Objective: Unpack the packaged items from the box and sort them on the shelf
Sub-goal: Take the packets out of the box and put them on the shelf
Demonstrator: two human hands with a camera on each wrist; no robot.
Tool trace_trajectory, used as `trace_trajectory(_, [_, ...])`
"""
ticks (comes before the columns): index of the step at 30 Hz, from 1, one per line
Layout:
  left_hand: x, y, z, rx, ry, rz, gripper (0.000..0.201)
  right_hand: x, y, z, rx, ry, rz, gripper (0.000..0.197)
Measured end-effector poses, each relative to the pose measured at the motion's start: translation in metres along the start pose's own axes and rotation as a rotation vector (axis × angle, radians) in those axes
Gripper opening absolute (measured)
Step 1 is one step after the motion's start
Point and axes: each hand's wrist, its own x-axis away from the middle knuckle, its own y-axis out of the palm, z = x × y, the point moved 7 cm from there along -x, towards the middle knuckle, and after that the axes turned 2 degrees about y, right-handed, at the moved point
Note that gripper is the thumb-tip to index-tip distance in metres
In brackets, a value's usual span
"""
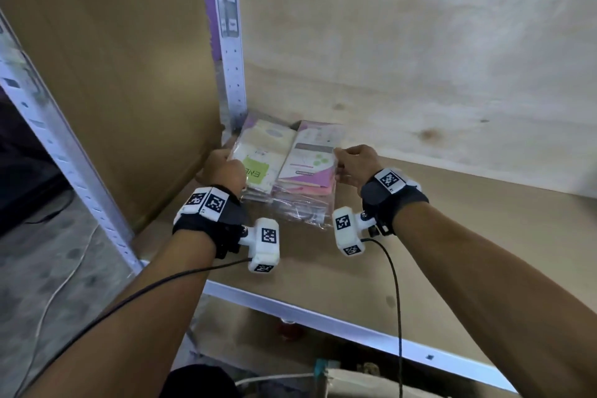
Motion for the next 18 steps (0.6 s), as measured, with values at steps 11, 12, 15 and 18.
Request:
trace_trajectory(11, [0.031,-0.012,0.023,-0.435,0.182,-0.15,0.051,0.069,-0.029,0.017,0.079,0.012,-0.2,0.034])
trace_trajectory(12, [0.039,-0.016,0.028,-0.481,0.197,-0.146,0.055,0.078,-0.036,0.022,0.087,0.027,-0.208,0.035])
trace_trajectory(15, [0.071,-0.021,0.048,-0.464,0.238,-0.146,0.056,0.109,-0.058,0.028,0.109,0.018,-0.238,0.029])
trace_trajectory(18, [0.113,-0.019,0.068,-0.257,0.291,-0.129,0.049,0.142,-0.082,0.028,0.1,-0.01,-0.251,0.016])
